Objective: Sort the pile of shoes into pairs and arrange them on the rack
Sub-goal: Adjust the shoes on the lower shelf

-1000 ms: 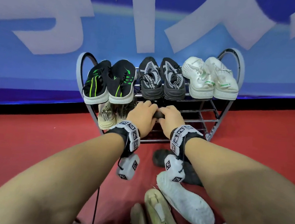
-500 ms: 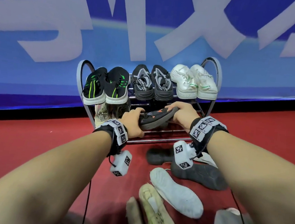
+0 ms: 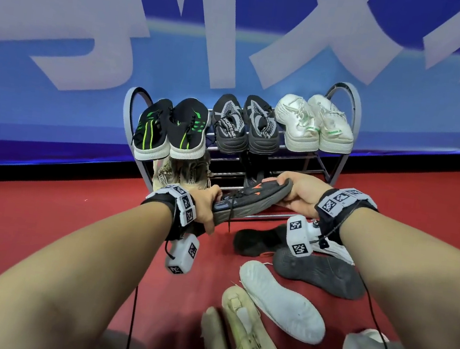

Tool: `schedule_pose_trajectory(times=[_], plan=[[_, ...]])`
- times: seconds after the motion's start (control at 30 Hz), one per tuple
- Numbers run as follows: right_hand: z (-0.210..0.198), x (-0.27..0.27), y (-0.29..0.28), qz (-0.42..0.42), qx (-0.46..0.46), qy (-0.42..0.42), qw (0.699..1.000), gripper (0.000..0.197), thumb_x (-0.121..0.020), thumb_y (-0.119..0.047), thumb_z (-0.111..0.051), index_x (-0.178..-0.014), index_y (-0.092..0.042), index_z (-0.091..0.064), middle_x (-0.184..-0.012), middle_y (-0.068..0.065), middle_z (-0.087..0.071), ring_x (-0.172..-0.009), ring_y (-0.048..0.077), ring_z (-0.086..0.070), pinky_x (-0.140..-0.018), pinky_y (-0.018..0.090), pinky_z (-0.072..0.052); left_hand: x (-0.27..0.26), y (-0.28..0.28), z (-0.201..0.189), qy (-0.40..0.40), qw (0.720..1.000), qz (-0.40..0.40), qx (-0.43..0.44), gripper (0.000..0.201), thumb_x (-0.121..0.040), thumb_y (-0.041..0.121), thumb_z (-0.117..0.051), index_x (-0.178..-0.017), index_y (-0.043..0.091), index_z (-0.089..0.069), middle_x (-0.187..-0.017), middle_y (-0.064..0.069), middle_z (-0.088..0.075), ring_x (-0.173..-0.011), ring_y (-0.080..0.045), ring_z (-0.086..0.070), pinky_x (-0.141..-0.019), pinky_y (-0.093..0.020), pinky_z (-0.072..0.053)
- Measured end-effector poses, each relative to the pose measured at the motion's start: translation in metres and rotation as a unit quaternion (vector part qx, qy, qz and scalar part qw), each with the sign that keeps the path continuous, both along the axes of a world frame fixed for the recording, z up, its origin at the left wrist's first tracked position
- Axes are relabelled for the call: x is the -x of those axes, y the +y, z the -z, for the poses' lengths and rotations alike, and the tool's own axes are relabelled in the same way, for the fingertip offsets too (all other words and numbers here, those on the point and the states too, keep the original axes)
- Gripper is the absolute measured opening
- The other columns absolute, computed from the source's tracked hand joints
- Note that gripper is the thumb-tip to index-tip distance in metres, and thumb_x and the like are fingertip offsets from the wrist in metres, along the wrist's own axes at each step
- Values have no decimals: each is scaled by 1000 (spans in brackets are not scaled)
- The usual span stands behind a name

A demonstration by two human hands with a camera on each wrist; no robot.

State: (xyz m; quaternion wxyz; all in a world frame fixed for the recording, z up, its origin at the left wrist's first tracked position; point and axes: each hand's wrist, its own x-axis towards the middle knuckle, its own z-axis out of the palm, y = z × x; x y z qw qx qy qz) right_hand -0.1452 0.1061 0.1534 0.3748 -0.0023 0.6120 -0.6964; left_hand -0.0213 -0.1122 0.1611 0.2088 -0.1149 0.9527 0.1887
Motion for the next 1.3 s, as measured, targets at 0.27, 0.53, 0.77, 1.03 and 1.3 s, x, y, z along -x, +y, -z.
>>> schedule_pose_trajectory(times=[0.27, 0.53, 0.77, 1.03, 1.3], plan=[[8, 13, -18, 68, -59, -20, 996, 37, -89, 15, -37, -97, -9, -64, -92, 17, -64, -81, 27, -65, -61, 38, -59, 7, -18, 17, 37, 996, -47, -65, 67, -52, 19, -94, -94, 16, -42, -88, -2, -59, -79, -18, -54, -76, -38, -51], [22, 37, -39, 13, -313, 44, 949, 17, -98, -12, -46, -96, -2, -60, -77, 10, -71, -53, 21, -68, -46, 31, -57, 18, -34, 23, 62, 985, -155, -40, 72, -57, 53, -83, -107, 20, -44, -97, -2, -65, -88, -23, -63, -83, -36, -52], [40, 42, -49, -108, -467, 341, 809, 56, -84, -18, -63, -137, -23, -47, -131, 13, -52, -103, 33, -60, -86, 32, -47, 47, -28, 28, 58, 977, -203, 13, 83, -61, 65, -72, -121, 20, -36, -106, -6, -65, -94, -32, -63, -91, -44, -51], [57, 52, -69, -174, -487, 382, 766, 70, -82, -29, -66, -145, -35, -34, -147, 14, -26, -110, 41, -55, -94, 42, -50, 100, -15, 39, 51, 960, -271, 43, 93, -82, 59, -60, -149, 12, -16, -132, -24, -54, -119, -42, -54, -98, -46, -43], [67, 55, -92, -222, -508, 387, 737, 71, -85, -34, -67, -145, -36, -31, -147, 18, -25, -118, 45, -48, -96, 43, -47, 123, -14, 59, 54, 966, -244, 72, 89, -83, 62, -60, -143, 4, -29, -143, -22, -39, -125, -40, -49, -98, -45, -43]])
